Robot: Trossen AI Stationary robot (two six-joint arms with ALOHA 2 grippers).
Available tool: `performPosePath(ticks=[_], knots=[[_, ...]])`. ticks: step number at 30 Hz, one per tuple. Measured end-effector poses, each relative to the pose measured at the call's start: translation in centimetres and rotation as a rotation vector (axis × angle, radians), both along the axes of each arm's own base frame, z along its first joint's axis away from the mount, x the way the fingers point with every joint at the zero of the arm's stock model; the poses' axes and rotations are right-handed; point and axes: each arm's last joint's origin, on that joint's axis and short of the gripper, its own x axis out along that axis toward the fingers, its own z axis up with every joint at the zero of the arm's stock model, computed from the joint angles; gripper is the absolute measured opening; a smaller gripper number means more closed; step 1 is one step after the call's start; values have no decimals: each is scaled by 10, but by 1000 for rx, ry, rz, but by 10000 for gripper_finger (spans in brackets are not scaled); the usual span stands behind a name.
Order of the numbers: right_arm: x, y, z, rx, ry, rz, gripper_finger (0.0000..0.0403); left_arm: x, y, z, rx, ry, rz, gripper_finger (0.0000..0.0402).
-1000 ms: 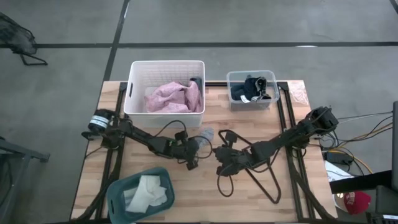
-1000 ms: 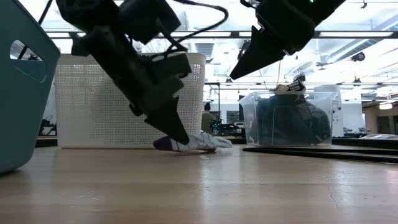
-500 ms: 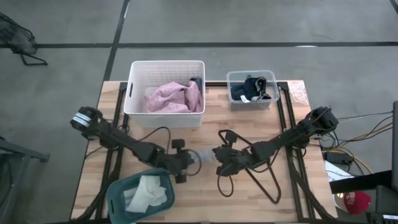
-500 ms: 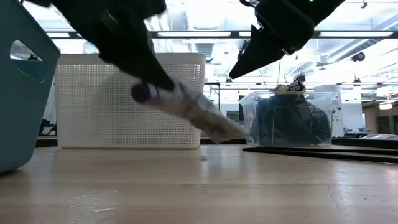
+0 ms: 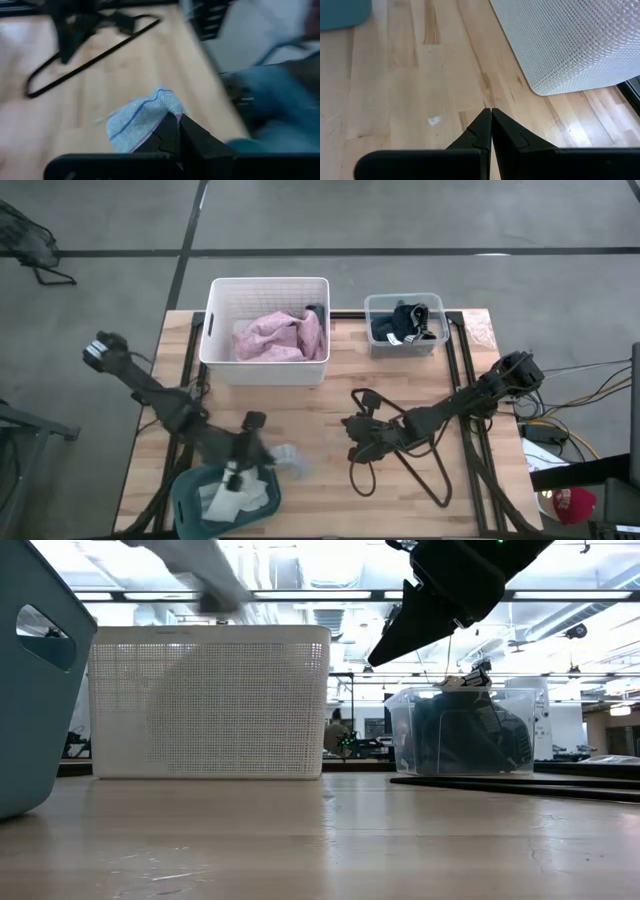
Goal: Pick & Place Cloths
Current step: Put the gray sock in the blue bin
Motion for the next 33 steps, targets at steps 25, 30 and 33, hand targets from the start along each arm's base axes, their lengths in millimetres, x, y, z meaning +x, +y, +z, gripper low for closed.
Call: performPosePath(ticks=[25,30,33], knots=[[0,0,0,0,-3,1,9,-101,-29,-52,-472,442,119,7],[2,1,1,2,-19,6,8,-99,-31,-77,-460,488,219,10],[2,1,2,4,-28,8,9,-96,-30,-83,-470,382,282,23]])
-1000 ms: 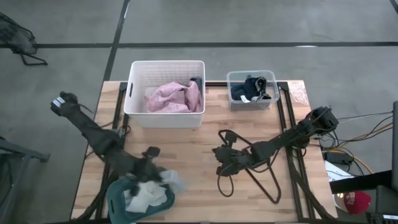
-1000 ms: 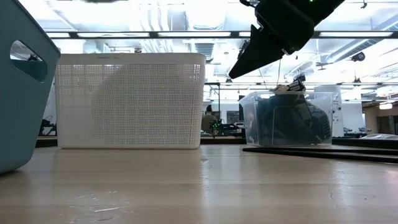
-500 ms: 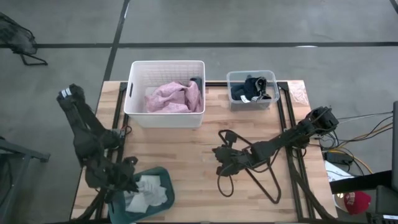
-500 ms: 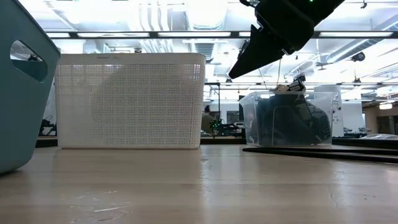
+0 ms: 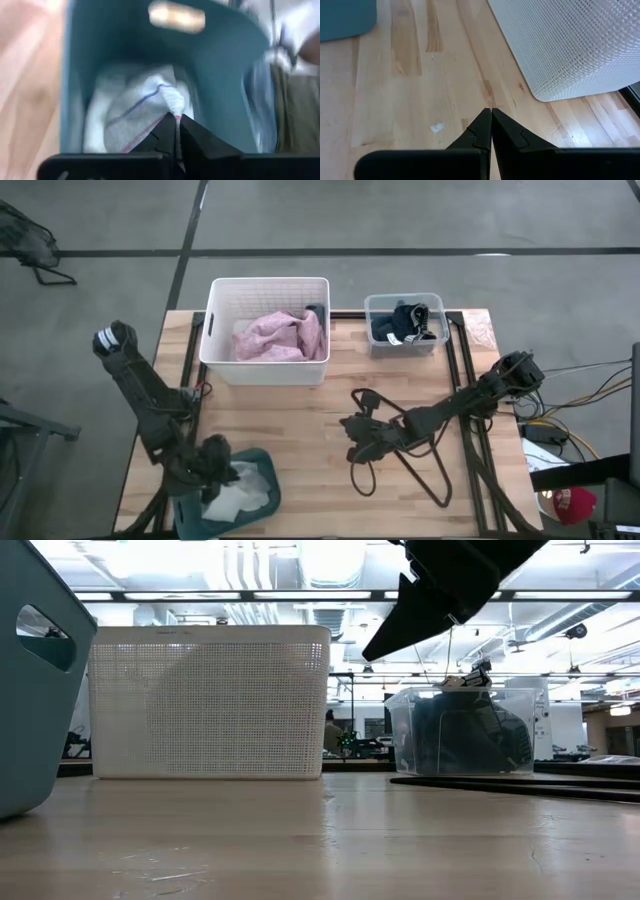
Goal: Pick & Place Cloths
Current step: Put the gray sock in the blue bin, then return to Home Position
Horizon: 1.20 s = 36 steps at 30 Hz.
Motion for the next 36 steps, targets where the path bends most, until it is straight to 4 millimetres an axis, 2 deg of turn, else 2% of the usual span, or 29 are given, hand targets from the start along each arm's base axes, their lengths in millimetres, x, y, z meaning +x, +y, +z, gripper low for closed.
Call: performPosePath(ticks=[4,11,17,20,33,36], knots=[[0,0,0,-1,1,1,8,3,-1,2,9,-98,52,51],[0,0,0,-2,2,2,9,8,-6,9,54,-221,3,113],[-1,0,-2,-2,7,2,8,12,-11,20,162,-391,-97,159],[-2,0,-3,-2,8,2,9,13,-12,20,228,-426,-98,164],[0,-2,-3,2,-6,-3,8,20,4,-4,534,-537,310,165],[1,-2,-3,3,-19,1,8,25,9,-8,572,-527,329,162]])
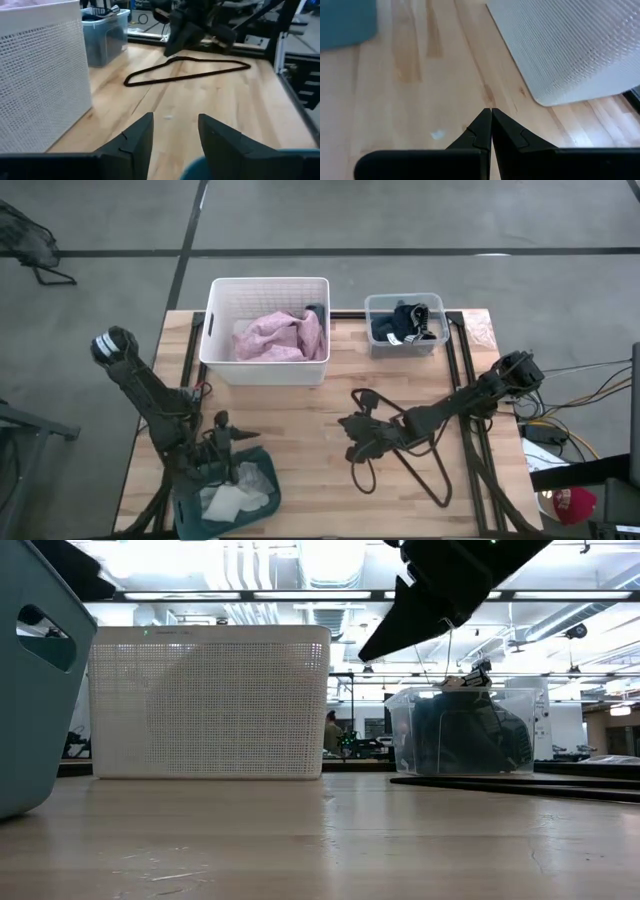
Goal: Pick & Place Cloths
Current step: Return to Home Position
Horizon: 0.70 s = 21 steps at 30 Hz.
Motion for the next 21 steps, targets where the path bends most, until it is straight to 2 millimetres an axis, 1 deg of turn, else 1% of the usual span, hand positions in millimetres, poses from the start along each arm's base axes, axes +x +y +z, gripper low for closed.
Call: performPosePath(ticks=[3,5,8,14,15,18,21], knots=[[3,3,0,29,-57,52,8,7,5,-4,-11,20,7,146],[7,6,3,68,-107,156,8,12,8,-8,-36,28,4,128],[9,10,4,117,-172,290,8,21,12,-12,-7,47,-11,93],[9,9,3,125,-187,292,8,34,22,-13,29,42,23,13],[9,9,3,126,-188,291,8,35,24,-13,27,41,34,8],[9,10,3,127,-189,294,8,42,29,-9,23,47,26,10],[10,10,5,128,-203,295,8,51,33,-5,-2,39,-61,9]])
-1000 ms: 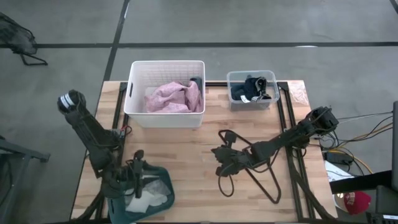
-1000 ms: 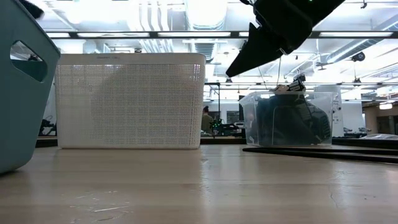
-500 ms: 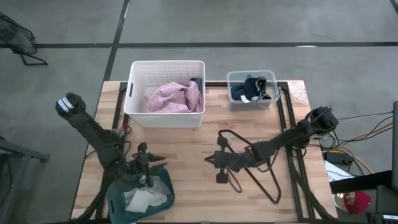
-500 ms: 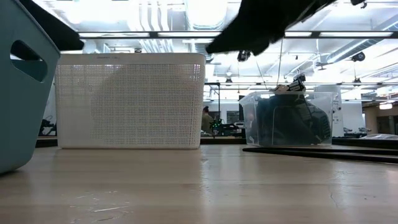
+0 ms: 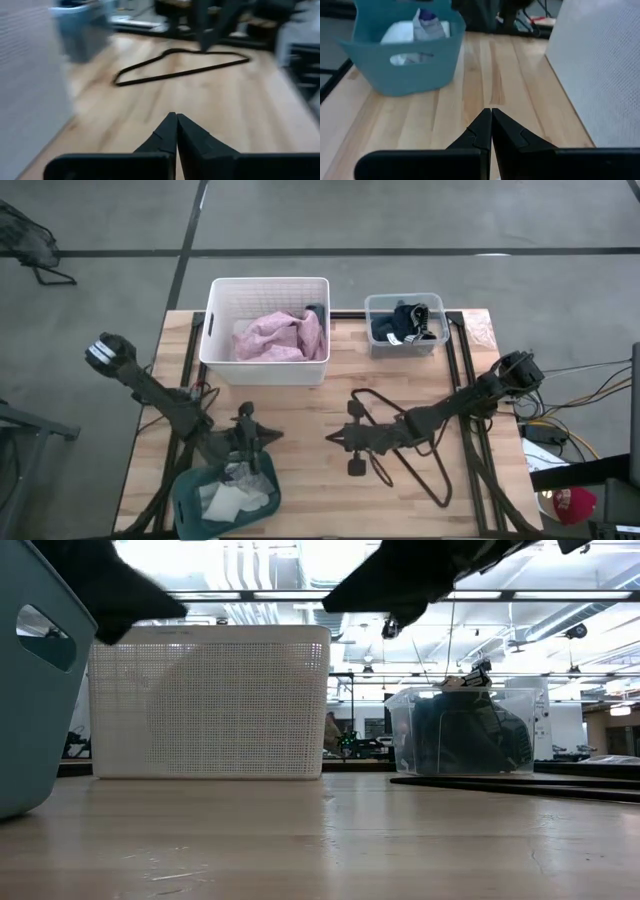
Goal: Pick & Place Cloths
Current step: Return to Home Position
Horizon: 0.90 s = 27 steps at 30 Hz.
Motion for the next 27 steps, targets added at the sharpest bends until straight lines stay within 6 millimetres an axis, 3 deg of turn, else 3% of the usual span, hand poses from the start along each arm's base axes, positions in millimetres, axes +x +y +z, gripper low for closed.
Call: performPosePath(ticks=[6,14,17,27], knots=[[2,2,6,-22,-89,28,8,17,3,8,17,-66,-151,6],[-6,-10,-4,38,-146,135,8,20,2,17,63,-130,-276,6],[-17,-16,-3,54,-179,134,8,22,4,17,81,-125,-326,4],[-58,-31,2,103,-239,117,8,25,32,5,98,-128,-234,7]])
